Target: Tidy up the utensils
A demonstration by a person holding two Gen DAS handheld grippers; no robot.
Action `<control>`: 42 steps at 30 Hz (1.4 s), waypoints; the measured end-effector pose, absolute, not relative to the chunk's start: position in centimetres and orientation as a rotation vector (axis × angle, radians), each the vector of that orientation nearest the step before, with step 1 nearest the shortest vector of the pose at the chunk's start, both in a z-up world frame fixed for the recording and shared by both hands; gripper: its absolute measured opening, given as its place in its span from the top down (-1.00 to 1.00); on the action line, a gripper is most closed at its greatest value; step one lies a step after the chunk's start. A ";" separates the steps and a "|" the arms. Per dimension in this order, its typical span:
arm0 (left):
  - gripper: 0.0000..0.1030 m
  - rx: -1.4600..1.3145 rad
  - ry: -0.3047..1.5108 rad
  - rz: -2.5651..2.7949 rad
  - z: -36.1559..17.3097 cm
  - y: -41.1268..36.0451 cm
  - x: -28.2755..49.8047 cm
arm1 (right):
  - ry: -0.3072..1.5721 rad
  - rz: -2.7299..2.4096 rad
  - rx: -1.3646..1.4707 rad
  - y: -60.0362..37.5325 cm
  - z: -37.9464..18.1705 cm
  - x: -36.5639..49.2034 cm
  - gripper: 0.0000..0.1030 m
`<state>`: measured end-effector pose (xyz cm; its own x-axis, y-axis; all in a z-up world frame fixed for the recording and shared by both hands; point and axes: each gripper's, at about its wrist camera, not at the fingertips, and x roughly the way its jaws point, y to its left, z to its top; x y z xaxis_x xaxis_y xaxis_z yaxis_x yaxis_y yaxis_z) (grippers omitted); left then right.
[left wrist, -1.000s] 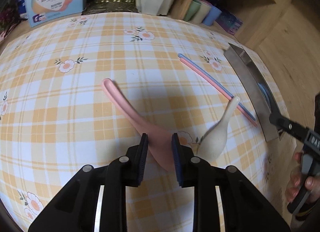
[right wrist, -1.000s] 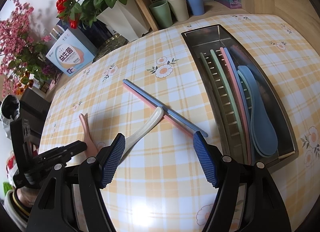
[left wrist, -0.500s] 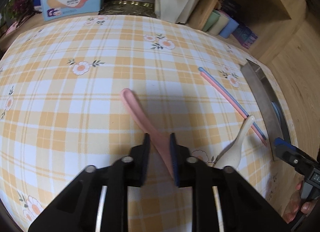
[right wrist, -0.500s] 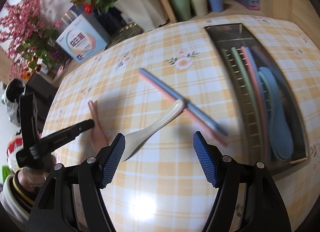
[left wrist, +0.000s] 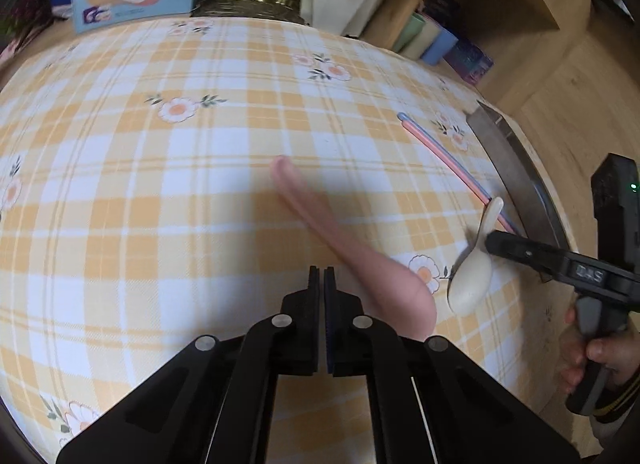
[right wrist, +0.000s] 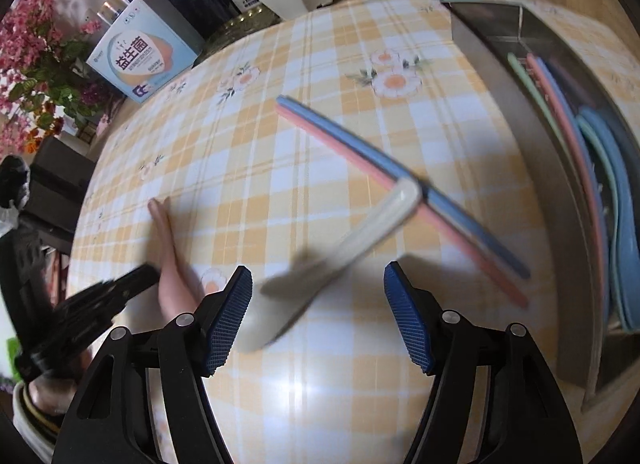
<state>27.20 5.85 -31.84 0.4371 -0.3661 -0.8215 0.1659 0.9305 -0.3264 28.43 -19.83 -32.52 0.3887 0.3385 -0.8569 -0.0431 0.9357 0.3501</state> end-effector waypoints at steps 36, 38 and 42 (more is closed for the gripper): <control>0.71 -0.264 0.932 -0.251 -30.1 5.3 23.5 | 1.070 0.192 -0.080 -16.8 -30.7 25.4 0.04; 0.66 -0.242 0.924 -0.234 -30.1 5.3 23.2 | 1.060 0.199 -0.142 -15.7 -30.6 25.2 0.06; 0.62 -0.243 0.923 -0.224 -30.2 5.3 22.9 | 1.063 0.184 -0.238 -14.6 -31.1 25.0 0.32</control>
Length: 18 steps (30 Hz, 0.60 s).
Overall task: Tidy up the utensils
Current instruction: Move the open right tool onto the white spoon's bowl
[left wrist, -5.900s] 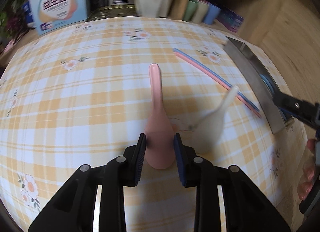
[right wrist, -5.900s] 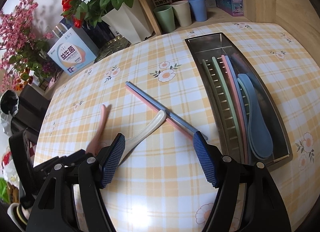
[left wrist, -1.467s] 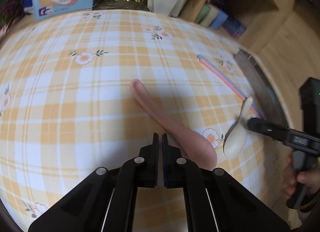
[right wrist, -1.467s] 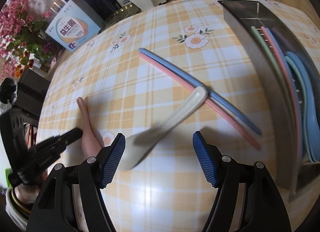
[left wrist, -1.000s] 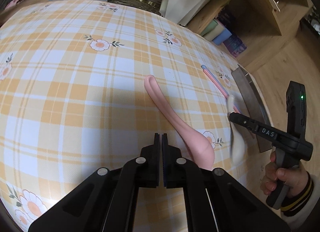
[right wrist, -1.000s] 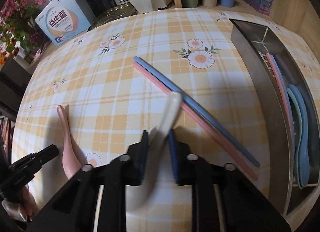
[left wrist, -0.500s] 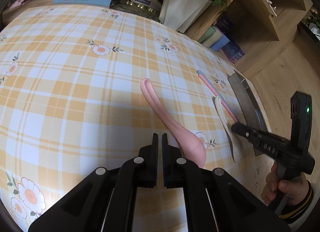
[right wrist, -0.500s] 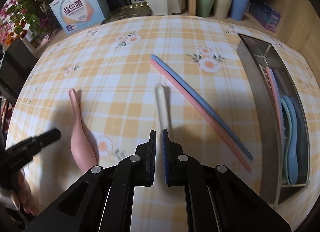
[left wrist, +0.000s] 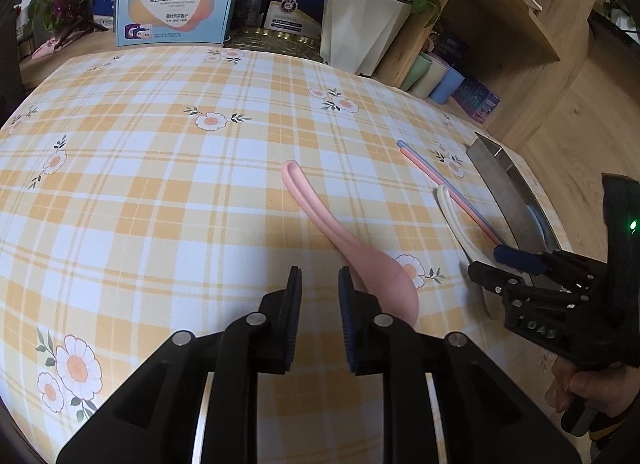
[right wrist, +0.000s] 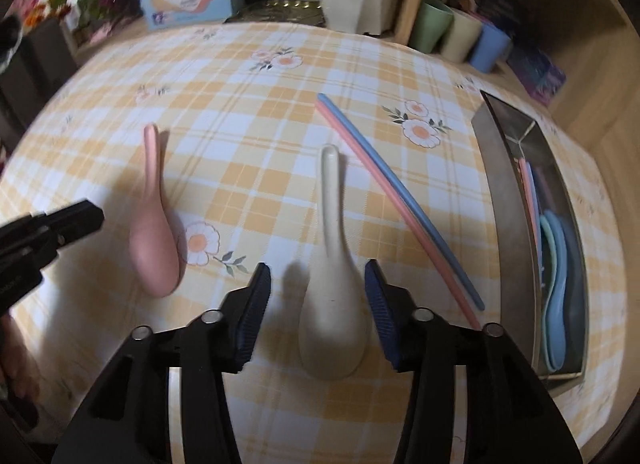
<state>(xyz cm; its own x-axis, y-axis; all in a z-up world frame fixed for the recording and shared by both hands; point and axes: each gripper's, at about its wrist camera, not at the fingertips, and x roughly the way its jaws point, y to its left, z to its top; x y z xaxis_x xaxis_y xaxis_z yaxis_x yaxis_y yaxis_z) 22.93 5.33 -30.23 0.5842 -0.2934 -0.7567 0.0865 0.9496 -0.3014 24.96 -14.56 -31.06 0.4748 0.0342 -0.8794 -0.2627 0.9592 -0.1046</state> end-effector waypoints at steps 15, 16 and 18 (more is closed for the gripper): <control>0.53 -0.239 0.913 -0.238 -30.1 4.7 22.4 | 1.033 0.095 -0.436 -13.9 -32.1 23.6 0.40; 0.52 -0.240 0.912 -0.237 -30.0 4.7 22.3 | 1.036 0.095 -0.413 -14.2 -32.0 23.6 0.40; 0.52 -0.240 0.910 -0.237 -30.0 4.7 22.2 | 1.053 0.102 -0.310 -15.5 -31.7 23.9 0.41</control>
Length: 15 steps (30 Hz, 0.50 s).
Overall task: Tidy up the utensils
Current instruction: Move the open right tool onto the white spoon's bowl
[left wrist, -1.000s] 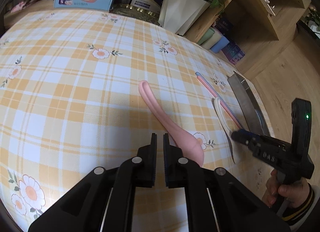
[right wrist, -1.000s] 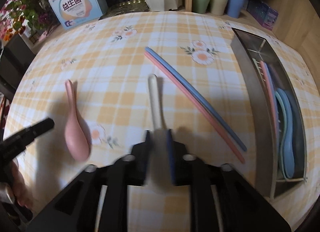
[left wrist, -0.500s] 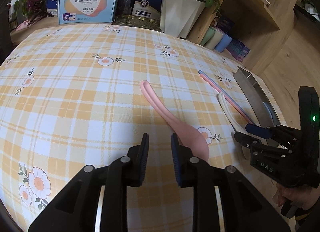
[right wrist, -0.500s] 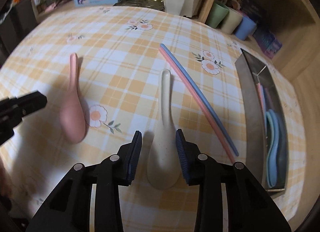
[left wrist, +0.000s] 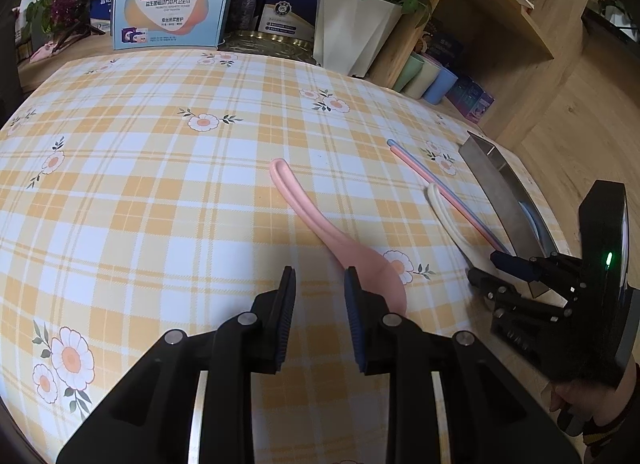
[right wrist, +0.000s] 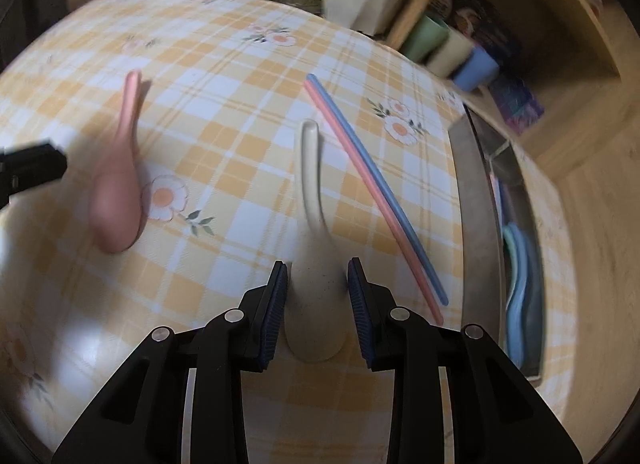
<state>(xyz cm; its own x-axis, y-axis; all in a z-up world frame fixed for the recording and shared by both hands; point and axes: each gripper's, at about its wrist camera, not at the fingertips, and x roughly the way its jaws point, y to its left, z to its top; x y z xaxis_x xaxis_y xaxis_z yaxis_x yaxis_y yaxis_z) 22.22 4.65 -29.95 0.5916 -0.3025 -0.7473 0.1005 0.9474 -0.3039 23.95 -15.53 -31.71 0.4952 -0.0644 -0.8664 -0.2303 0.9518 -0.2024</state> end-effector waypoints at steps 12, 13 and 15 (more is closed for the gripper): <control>0.52 -0.228 0.907 -0.236 -29.4 4.1 21.4 | 1.143 0.333 0.354 -18.7 -32.0 25.0 0.49; 0.52 -0.226 0.907 -0.232 -29.3 4.2 21.2 | 1.140 0.332 0.350 -18.5 -31.9 25.0 0.49; 0.52 -0.222 0.908 -0.225 -29.2 4.3 21.0 | 1.132 0.319 0.329 -18.3 -31.7 24.9 0.49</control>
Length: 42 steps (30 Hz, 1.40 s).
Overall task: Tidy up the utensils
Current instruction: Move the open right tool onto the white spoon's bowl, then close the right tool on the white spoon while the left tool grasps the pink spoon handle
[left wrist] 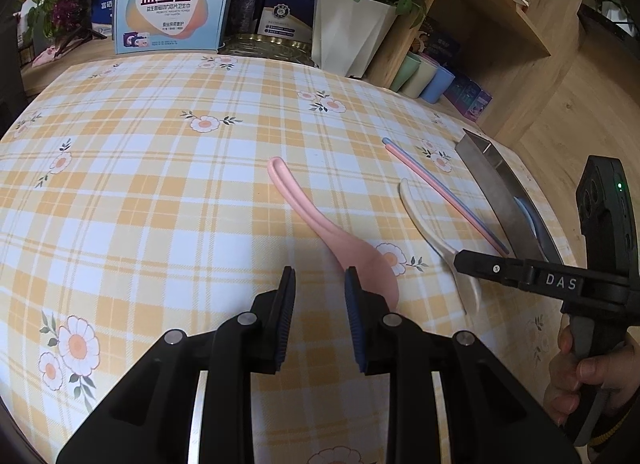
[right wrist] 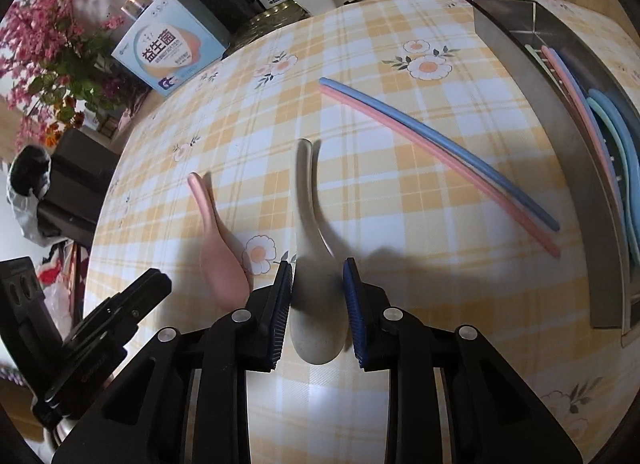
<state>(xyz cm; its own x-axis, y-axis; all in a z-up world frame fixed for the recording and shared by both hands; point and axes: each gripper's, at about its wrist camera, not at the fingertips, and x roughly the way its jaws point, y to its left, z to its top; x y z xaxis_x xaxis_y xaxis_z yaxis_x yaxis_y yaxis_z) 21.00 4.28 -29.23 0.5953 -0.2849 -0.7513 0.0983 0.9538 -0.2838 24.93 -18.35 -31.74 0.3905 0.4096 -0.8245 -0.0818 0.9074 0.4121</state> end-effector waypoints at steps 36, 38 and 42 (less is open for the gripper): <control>0.41 -0.251 0.935 -0.199 -28.9 4.6 20.9 | 1.036 0.319 0.037 -17.6 -31.3 29.0 0.25; 0.41 -0.256 0.942 -0.196 -29.0 4.5 21.1 | 1.029 0.323 0.020 -17.3 -31.5 28.9 0.28; 0.41 -0.259 0.952 -0.191 -29.2 4.4 21.5 | 1.010 0.322 -0.023 -16.9 -31.8 28.4 0.64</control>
<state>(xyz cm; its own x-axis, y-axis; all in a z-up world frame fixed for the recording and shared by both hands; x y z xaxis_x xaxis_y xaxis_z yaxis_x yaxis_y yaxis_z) 21.48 4.35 -29.18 0.5666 -0.2735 -0.7773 0.0469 0.9525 -0.3010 28.42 -16.88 -31.78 0.4891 0.2545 -0.8343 -0.2760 0.9525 0.1288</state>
